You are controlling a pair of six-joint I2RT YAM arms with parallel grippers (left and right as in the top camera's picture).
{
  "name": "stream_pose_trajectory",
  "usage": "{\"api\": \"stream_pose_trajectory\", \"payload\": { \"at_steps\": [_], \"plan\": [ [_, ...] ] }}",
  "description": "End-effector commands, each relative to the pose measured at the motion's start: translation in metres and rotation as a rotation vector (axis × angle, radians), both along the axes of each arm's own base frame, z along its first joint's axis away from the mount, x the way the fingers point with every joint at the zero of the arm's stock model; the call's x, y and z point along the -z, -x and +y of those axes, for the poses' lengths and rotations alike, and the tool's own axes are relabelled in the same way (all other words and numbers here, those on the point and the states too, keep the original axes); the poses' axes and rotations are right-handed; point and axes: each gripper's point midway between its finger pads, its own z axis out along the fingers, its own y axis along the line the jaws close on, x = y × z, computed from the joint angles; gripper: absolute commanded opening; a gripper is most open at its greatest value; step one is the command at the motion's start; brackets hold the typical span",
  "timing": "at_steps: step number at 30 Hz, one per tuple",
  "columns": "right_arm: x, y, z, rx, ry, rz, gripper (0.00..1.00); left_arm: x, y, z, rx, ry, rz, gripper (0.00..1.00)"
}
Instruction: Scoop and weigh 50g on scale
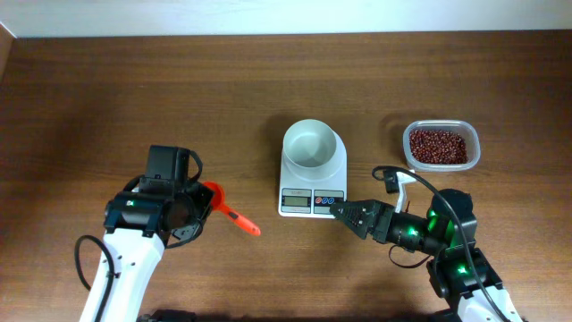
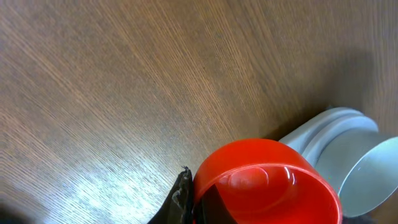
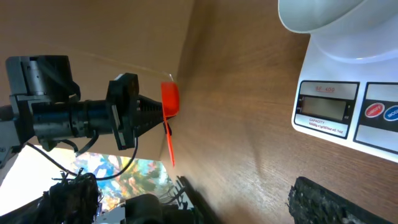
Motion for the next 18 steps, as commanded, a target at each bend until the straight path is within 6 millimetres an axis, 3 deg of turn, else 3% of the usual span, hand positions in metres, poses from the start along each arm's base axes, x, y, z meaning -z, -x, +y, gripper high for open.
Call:
{"api": "stream_pose_trajectory", "payload": {
  "at_steps": [1, 6, 18],
  "plan": [
    [-0.008, -0.004, 0.001, 0.006, 0.002, -0.029, 0.99, -0.001, 0.002, -0.012, 0.098, -0.002, -0.01, 0.0],
    [-0.007, -0.006, 0.0, 0.02, 0.008, -0.03, 0.99, -0.002, 0.002, -0.027, 0.195, -0.028, -0.029, 0.0],
    [-0.007, -0.004, 0.003, 0.011, 0.009, -0.031, 0.99, -0.001, 0.008, -0.036, 0.268, 0.003, -0.019, 0.0]
  ]
}}
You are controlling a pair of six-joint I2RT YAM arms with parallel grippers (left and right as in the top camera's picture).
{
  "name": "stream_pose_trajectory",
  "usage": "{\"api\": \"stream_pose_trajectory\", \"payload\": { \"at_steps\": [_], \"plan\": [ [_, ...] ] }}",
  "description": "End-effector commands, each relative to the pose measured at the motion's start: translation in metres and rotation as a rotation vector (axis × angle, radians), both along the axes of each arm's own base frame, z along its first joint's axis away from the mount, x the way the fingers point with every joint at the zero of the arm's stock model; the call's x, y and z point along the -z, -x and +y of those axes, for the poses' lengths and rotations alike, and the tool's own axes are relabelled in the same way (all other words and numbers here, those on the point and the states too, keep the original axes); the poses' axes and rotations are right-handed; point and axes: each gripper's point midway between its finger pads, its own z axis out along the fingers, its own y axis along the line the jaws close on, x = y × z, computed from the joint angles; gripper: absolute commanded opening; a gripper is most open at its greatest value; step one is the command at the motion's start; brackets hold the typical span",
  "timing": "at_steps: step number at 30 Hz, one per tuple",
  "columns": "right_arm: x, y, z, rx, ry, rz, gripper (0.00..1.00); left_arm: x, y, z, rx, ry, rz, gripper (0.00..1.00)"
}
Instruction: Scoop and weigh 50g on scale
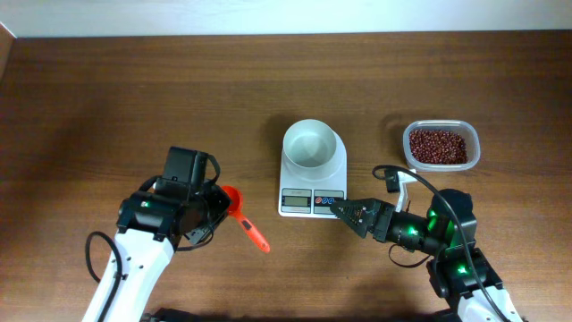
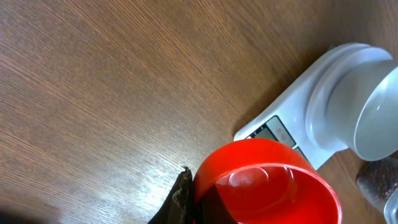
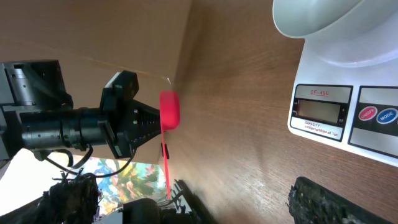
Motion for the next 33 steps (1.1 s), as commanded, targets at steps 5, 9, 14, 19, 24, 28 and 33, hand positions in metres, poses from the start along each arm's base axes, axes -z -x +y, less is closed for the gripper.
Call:
{"api": "stream_pose_trajectory", "payload": {
  "at_steps": [5, 9, 14, 19, 24, 28, 33],
  "plan": [
    [-0.004, 0.005, 0.019, -0.02, 0.035, -0.04, 0.99, 0.0, 0.008, -0.008, 0.106, 0.017, 0.014, 0.0],
    [0.0, 0.009, 0.03, -0.013, 0.067, -0.056, 0.99, -0.001, 0.01, -0.014, 0.105, 0.055, 0.022, 0.0],
    [-0.013, 0.019, 0.055, -0.069, 0.031, -0.117, 0.99, -0.001, 0.012, -0.019, -0.107, 0.13, 0.085, 0.0],
    [-0.001, 0.021, 0.088, -0.052, 0.006, -0.043, 0.99, 0.0, 0.021, -0.04, -0.342, 0.178, 0.157, 0.0],
    [-0.006, 0.028, 0.113, -0.117, -0.043, -0.1, 0.86, 0.002, 0.025, -0.046, -0.534, 0.188, 0.18, 0.0],
    [-0.002, 0.027, 0.114, -0.101, -0.064, -0.029, 0.65, 0.002, 0.024, -0.042, -0.544, 0.173, 0.166, 0.0],
    [-0.002, 0.027, 0.114, -0.099, -0.063, -0.03, 0.45, 0.002, 0.025, -0.045, -0.525, 0.171, 0.167, 0.0]
  ]
}}
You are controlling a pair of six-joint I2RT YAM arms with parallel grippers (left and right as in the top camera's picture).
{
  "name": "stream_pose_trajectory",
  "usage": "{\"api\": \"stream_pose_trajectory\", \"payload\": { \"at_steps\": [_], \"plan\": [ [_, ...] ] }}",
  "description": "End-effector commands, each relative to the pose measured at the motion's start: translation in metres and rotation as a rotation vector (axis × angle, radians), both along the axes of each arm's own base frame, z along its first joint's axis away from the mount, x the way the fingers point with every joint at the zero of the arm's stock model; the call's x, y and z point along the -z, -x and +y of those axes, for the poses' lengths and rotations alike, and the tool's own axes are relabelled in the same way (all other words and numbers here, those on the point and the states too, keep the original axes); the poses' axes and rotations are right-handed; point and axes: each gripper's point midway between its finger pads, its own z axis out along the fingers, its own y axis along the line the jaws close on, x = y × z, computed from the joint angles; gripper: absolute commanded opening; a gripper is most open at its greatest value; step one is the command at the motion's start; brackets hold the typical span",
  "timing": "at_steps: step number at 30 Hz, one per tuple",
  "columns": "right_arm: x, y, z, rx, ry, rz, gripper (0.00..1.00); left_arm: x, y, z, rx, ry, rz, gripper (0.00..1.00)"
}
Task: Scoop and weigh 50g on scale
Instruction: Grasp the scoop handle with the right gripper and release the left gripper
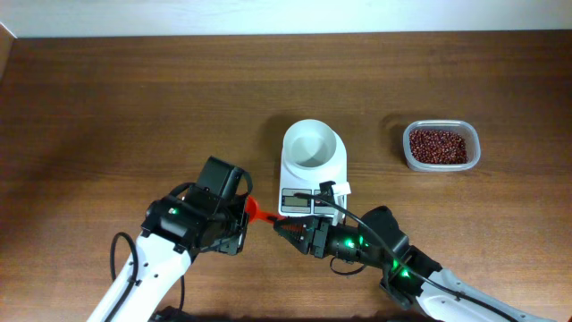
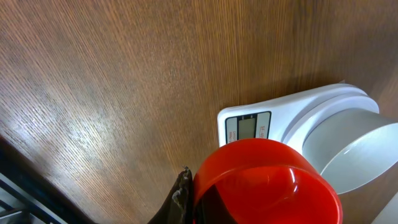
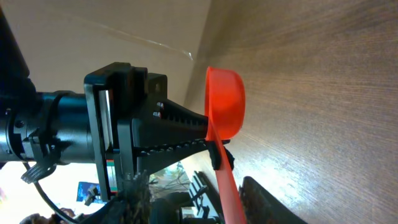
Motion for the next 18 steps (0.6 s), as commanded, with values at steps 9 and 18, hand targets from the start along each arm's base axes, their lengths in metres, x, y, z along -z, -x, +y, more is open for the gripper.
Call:
{"api": "stream_pose_trajectory", "payload": {
  "at_steps": [9, 18],
  "plan": [
    [-0.005, -0.003, 0.002, 0.007, -0.007, -0.013, 0.34, 0.0, 0.01, -0.018, 0.016, 0.011, 0.009, 0.0],
    [-0.004, -0.002, 0.002, 0.007, -0.002, -0.008, 0.13, -0.001, 0.011, -0.027, 0.05, 0.019, -0.004, 0.0]
  ]
}}
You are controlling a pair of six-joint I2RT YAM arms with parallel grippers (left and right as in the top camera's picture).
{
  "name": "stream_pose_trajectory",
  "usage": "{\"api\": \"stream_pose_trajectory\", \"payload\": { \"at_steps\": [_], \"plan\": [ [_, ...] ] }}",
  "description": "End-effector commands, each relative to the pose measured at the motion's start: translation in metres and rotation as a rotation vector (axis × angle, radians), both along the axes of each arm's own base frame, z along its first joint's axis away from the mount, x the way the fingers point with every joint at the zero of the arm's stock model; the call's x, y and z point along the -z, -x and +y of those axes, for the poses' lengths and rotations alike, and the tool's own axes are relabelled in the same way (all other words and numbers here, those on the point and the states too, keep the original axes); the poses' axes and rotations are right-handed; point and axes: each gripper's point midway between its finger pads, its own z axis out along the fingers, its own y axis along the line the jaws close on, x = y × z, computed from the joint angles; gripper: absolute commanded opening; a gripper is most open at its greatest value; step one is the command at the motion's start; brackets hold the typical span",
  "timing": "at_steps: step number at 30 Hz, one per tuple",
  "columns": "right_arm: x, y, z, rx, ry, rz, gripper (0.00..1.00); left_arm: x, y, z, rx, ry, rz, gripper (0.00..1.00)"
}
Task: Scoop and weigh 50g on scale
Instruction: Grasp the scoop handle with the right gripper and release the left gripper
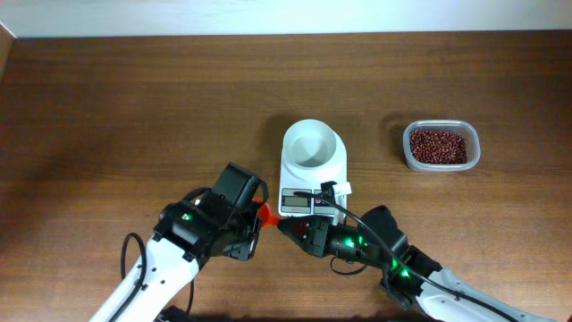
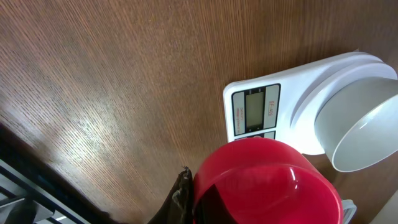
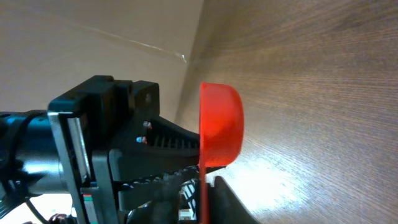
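The red scoop (image 1: 264, 213) hangs just left of the white scale (image 1: 313, 186), between my two grippers. My left gripper (image 1: 253, 219) is shut on it; in the left wrist view the scoop's cup (image 2: 267, 180) fills the lower frame against one dark finger (image 2: 181, 196). My right gripper (image 1: 284, 225) faces it from the right. In the right wrist view the scoop's thin handle (image 3: 202, 190) runs down between the right gripper's (image 3: 204, 185) fingers, which stand tight on either side of it. An empty white bowl (image 1: 311, 145) stands on the scale.
A clear tub of red beans (image 1: 440, 146) sits on the table at the right, beyond the scale. The scale's display and buttons (image 1: 311, 201) face the front edge, right beside both grippers. Both arms crowd the front middle of the table.
The left arm has carried the scoop a little further right, up against the scale's front left corner. The scoop's handle now lies between the right gripper's fingers, which have narrowed onto it.
The left gripper held the scoop at the left of the table while the right gripper stood open by the scale's buttons. The scoop then lay nearer the scale. Later the right arm had swung left to meet it, and now both grippers are on the scoop.
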Motion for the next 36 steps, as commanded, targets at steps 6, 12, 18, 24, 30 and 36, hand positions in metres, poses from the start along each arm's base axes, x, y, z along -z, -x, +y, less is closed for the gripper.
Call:
{"api": "stream_pose_trajectory", "payload": {
  "at_steps": [6, 12, 18, 24, 30, 36],
  "plan": [
    [-0.009, -0.001, 0.003, -0.005, -0.017, -0.024, 0.04, 0.0, 0.002, -0.001, -0.002, -0.005, 0.003, 0.12],
    [-0.009, -0.001, 0.003, -0.005, -0.017, -0.024, 0.04, 0.0, 0.002, -0.001, -0.003, -0.005, 0.004, 0.35],
    [-0.001, 0.0, 0.002, -0.006, 0.01, 0.0, 0.04, 0.0, 0.001, -0.001, 0.029, -0.016, -0.011, 0.68],
    [0.003, 0.002, 0.002, -0.014, 0.026, -0.009, 0.04, -0.007, -0.01, 0.005, 0.175, -0.081, -0.114, 0.74],
    [0.004, 0.002, 0.002, -0.02, 0.038, -0.028, 0.04, -0.054, -0.043, 0.007, 0.445, -0.14, -0.458, 0.78],
    [0.02, 0.014, 0.0, -0.069, 0.084, 0.04, 0.04, -0.082, -0.048, 0.025, 0.541, -0.289, -0.622, 0.97]
  ]
}}
